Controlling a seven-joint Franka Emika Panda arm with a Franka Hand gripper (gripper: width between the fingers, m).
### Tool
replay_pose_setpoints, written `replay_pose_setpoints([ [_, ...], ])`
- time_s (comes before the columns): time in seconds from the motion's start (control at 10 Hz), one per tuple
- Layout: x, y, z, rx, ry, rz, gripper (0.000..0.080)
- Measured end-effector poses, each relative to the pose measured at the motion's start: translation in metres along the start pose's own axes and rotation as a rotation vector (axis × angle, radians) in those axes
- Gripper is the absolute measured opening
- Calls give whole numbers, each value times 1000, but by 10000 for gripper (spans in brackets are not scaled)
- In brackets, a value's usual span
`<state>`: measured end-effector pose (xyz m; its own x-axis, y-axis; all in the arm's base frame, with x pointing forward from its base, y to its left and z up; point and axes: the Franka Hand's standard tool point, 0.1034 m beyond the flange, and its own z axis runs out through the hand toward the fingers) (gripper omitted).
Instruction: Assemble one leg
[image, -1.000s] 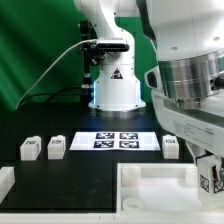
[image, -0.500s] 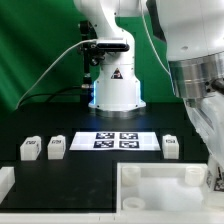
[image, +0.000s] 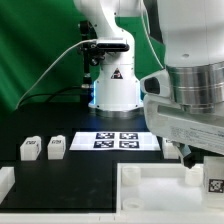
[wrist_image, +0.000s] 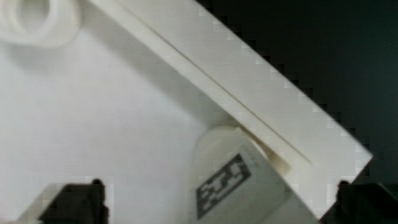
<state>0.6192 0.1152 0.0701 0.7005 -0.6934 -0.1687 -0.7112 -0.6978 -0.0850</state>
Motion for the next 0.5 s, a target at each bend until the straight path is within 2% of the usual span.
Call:
replay_pose_setpoints([
  [0.2,1,1,0,-1,0,-214,648],
  [0.4,1,-11,-5,-25,47,-496,648],
  [0.5,6,-14,-7,-5,70,-556,648],
])
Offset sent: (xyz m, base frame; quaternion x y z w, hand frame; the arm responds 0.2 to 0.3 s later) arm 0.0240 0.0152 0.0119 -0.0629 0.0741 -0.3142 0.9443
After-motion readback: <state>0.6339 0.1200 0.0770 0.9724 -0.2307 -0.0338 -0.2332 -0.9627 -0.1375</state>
